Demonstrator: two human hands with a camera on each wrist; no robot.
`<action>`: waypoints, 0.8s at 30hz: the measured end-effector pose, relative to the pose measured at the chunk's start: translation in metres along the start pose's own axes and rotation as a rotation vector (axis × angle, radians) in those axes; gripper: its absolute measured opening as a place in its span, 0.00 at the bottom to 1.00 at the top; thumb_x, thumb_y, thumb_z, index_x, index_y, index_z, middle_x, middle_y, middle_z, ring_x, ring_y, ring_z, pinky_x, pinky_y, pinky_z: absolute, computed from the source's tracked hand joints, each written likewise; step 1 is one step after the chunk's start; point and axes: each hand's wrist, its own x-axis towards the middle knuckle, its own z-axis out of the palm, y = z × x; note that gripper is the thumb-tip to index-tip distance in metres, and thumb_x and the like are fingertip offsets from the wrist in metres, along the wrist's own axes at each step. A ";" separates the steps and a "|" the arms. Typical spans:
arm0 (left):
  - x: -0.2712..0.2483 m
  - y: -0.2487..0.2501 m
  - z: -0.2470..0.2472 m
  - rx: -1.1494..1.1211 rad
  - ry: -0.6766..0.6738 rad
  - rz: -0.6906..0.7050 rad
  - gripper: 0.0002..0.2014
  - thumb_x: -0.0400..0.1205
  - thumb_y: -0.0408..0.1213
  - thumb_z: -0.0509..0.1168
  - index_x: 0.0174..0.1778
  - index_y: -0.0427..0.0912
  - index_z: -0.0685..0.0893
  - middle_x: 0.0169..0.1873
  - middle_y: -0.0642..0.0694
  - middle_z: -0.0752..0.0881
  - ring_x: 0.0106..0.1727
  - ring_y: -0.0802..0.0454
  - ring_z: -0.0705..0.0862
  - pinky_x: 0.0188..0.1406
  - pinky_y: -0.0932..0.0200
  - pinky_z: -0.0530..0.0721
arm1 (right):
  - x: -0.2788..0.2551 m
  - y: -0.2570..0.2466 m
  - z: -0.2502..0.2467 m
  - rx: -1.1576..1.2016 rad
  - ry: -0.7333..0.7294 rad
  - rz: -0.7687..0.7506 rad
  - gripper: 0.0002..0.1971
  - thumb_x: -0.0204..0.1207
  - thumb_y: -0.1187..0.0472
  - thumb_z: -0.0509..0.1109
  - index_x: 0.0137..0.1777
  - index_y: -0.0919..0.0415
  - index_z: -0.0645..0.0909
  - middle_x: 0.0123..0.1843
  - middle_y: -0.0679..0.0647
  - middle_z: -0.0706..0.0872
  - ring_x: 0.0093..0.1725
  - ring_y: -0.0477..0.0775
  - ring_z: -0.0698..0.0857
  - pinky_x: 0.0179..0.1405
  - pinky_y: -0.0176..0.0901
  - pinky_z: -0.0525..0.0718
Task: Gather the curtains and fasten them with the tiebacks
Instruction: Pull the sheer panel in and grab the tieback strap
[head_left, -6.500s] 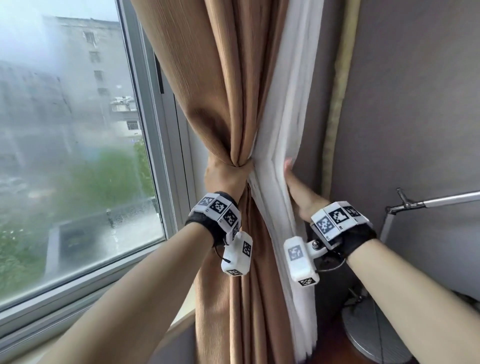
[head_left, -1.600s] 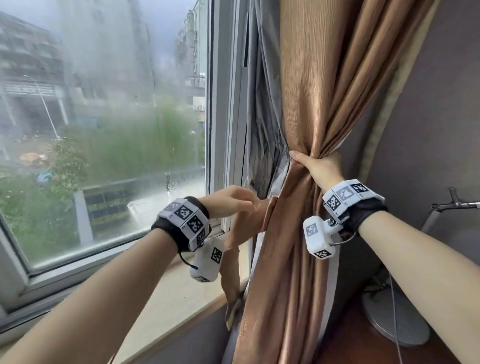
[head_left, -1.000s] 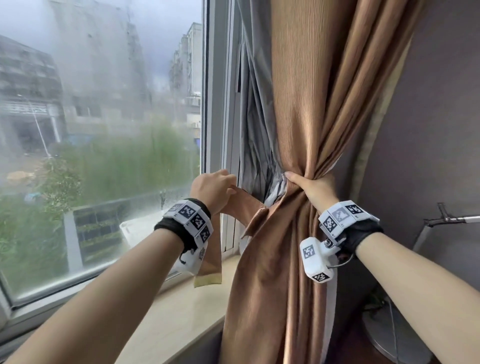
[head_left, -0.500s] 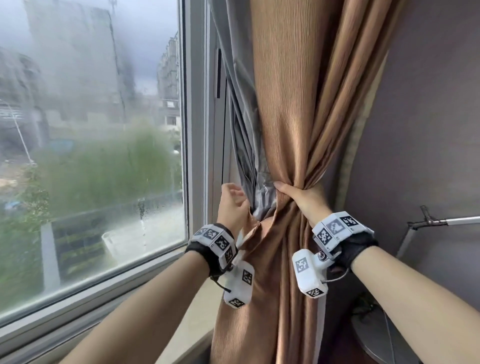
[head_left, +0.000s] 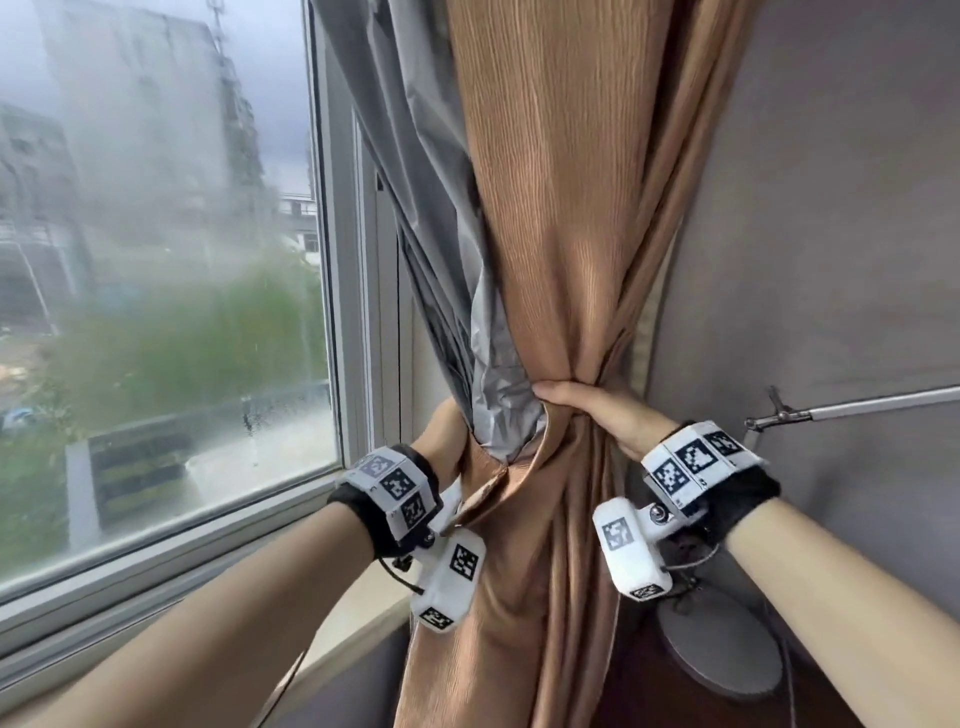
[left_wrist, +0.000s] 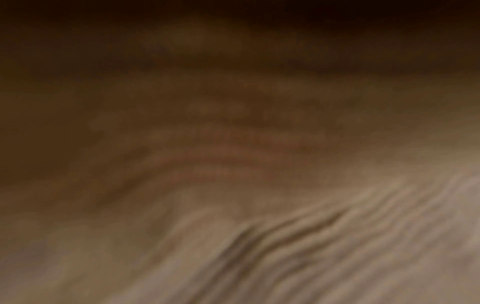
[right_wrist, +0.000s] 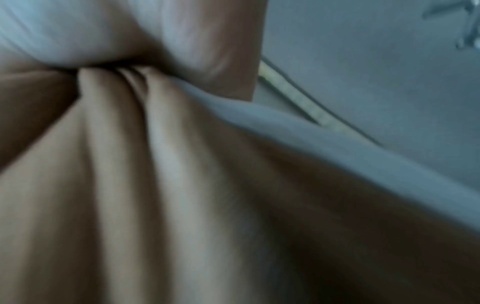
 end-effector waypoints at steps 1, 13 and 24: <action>-0.002 0.000 0.004 0.017 0.008 -0.001 0.18 0.90 0.35 0.45 0.61 0.29 0.78 0.45 0.41 0.82 0.51 0.43 0.79 0.59 0.52 0.79 | -0.003 -0.001 -0.004 0.004 -0.024 0.023 0.07 0.69 0.63 0.74 0.44 0.50 0.84 0.39 0.38 0.91 0.41 0.32 0.88 0.44 0.26 0.80; -0.012 0.000 -0.004 0.554 0.277 0.367 0.14 0.86 0.34 0.48 0.50 0.31 0.76 0.46 0.32 0.82 0.46 0.45 0.80 0.52 0.42 0.79 | -0.003 -0.019 0.007 -0.156 -0.085 0.011 0.32 0.67 0.47 0.76 0.69 0.59 0.76 0.62 0.44 0.82 0.63 0.44 0.80 0.67 0.36 0.72; -0.032 -0.017 0.016 0.821 0.331 0.516 0.63 0.56 0.49 0.84 0.79 0.37 0.51 0.73 0.44 0.69 0.74 0.51 0.69 0.76 0.51 0.68 | 0.000 -0.023 0.021 -0.234 -0.054 -0.011 0.16 0.75 0.53 0.71 0.61 0.50 0.76 0.51 0.41 0.81 0.45 0.33 0.80 0.43 0.15 0.74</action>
